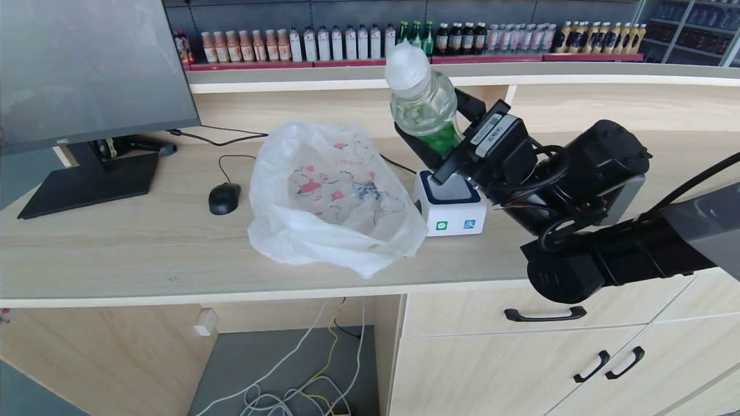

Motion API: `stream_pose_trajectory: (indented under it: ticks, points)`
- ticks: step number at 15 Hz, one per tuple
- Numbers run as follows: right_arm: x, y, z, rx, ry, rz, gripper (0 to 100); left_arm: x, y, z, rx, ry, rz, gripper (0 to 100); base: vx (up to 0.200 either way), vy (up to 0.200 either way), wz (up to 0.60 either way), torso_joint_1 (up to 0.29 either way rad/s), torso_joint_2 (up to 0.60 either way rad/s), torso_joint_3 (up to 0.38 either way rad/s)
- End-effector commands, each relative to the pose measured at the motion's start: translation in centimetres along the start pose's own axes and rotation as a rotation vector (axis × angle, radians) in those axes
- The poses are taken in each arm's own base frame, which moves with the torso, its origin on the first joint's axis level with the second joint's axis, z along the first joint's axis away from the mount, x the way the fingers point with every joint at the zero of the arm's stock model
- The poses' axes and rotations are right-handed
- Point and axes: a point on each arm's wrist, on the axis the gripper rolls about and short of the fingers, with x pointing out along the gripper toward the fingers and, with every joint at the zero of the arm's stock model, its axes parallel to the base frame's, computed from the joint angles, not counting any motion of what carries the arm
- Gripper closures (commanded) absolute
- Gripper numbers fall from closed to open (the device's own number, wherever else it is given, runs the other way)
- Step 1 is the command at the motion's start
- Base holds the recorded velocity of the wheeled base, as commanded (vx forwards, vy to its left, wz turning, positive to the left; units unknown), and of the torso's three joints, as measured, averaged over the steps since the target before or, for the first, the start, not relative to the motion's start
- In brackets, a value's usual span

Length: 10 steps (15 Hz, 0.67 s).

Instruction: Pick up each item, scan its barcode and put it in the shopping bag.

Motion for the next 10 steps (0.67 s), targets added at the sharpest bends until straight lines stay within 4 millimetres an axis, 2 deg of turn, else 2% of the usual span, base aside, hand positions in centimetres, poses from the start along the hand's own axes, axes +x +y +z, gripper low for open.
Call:
stream_pose_trajectory:
  ticks: [1, 5, 10]
  points:
    - [-0.1, 0.6, -1.2, -0.018, -0.001, 0.026, 100, 0.0, 0.0, 0.0, 0.000, 0.000, 0.000, 0, 0.000, 0.000, 0.00, 0.000, 0.00, 0.000]
    - [-0.1, -0.6, -3.2, -0.092, -0.066, 0.033, 100, 0.0, 0.0, 0.0, 0.000, 0.000, 0.000, 0, 0.000, 0.000, 0.00, 0.000, 0.00, 0.000]
    - [-0.3, -0.2, -4.6, -0.095, -0.076, 0.062, 100, 0.0, 0.0, 0.0, 0.000, 0.000, 0.000, 0, 0.000, 0.000, 0.00, 0.000, 0.00, 0.000]
